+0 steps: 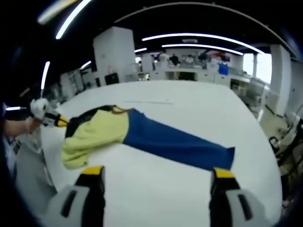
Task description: Fold the garment on the visible template until the final outline fits inside the template.
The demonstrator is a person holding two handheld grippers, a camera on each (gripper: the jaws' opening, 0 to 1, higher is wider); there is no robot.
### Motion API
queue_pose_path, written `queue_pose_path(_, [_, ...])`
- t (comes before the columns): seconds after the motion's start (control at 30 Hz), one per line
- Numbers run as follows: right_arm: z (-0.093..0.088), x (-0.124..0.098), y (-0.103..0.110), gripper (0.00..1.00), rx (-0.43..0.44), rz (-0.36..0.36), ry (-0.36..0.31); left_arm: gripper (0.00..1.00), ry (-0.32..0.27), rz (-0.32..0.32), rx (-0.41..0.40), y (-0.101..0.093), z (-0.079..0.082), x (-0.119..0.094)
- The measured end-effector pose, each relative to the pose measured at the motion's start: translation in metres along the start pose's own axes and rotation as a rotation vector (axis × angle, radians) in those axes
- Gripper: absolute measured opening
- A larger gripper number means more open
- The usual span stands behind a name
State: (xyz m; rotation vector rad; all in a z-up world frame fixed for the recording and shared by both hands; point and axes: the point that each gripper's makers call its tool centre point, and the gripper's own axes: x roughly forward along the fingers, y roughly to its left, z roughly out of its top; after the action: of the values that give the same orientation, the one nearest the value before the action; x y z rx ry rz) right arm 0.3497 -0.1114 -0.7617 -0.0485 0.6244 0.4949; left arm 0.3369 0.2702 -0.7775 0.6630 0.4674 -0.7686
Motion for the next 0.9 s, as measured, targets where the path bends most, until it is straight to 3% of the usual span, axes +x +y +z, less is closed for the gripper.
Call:
queue_pose_path(0.23, [-0.002,-0.003,0.008,0.93,0.020,0.006,-0.018,0.00,-0.006,-0.035,-0.042,-0.015,0.007,0.019])
queue_pose_path(0.43, [-0.005,0.000,0.013,0.93,0.025,0.017,-0.016,0.01,-0.032,-0.069,-0.172,-0.017,0.006,0.017])
queue_pose_path(0.57, [-0.003,0.002,0.017,0.92,0.024,0.025,-0.019,0.14,-0.065,-0.069,-0.279,-0.007,0.003,0.013])
queue_pose_path(0.73, [-0.002,0.005,0.021,0.92,0.019,0.037,-0.019,0.40,-0.108,-0.048,-0.449,0.007,-0.004,0.007])
queue_pose_path(0.9, [-0.005,0.006,0.021,0.92,0.013,0.039,-0.009,0.41,-0.113,-0.029,-0.593,0.016,-0.020,0.004])
